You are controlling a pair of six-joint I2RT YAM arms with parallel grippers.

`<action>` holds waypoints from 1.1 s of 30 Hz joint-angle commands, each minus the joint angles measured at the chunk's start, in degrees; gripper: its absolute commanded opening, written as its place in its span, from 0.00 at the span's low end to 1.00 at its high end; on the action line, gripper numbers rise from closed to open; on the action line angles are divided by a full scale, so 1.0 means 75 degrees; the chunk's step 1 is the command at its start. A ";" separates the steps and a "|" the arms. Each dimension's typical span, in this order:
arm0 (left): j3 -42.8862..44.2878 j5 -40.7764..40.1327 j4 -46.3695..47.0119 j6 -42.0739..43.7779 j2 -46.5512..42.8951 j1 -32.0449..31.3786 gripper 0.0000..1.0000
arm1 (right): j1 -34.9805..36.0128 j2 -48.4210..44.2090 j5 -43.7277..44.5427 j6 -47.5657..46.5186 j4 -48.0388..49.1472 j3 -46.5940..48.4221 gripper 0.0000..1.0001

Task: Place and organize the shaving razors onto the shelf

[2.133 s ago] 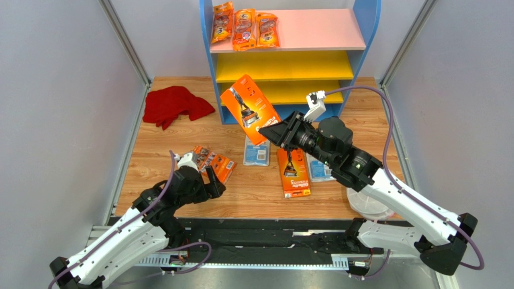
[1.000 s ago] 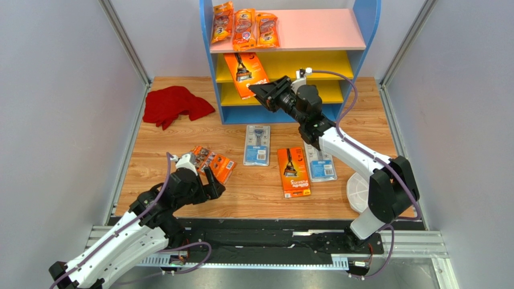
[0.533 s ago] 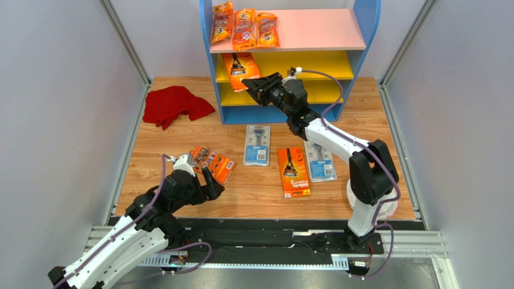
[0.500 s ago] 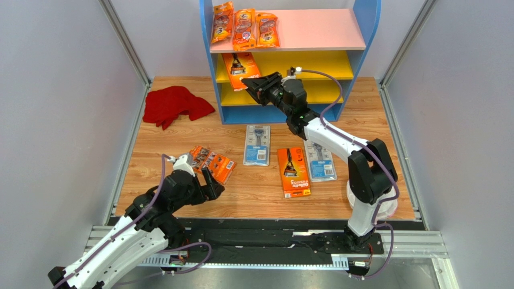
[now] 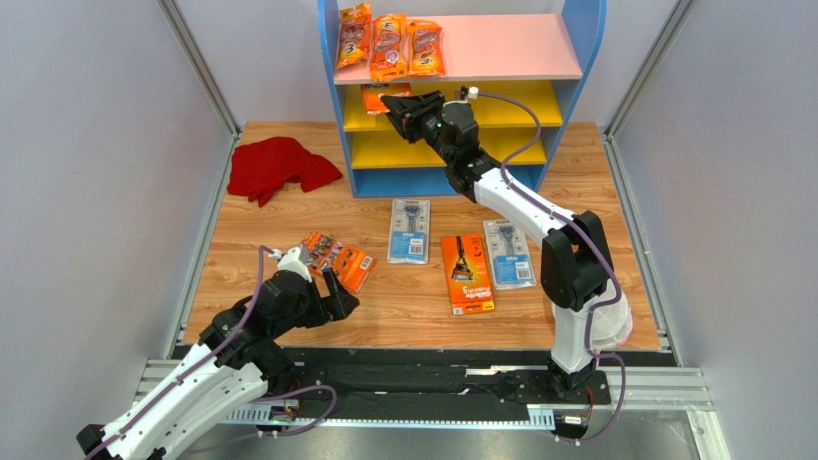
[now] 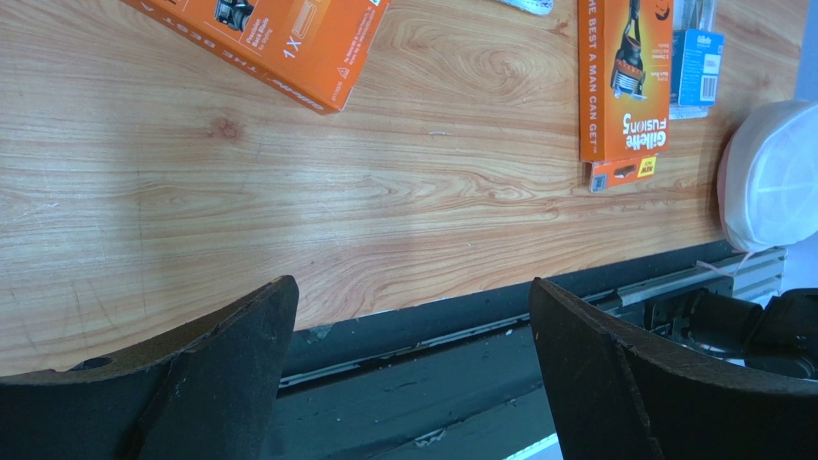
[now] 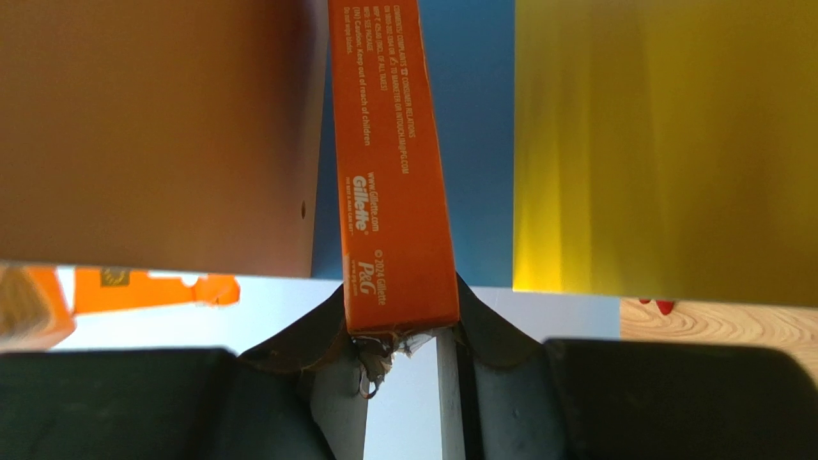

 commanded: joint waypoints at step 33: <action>0.0014 0.0295 0.0070 0.0010 -0.0312 -0.0005 0.99 | 0.0315 0.0938 -0.0148 -0.0372 -0.2212 0.2043 0.48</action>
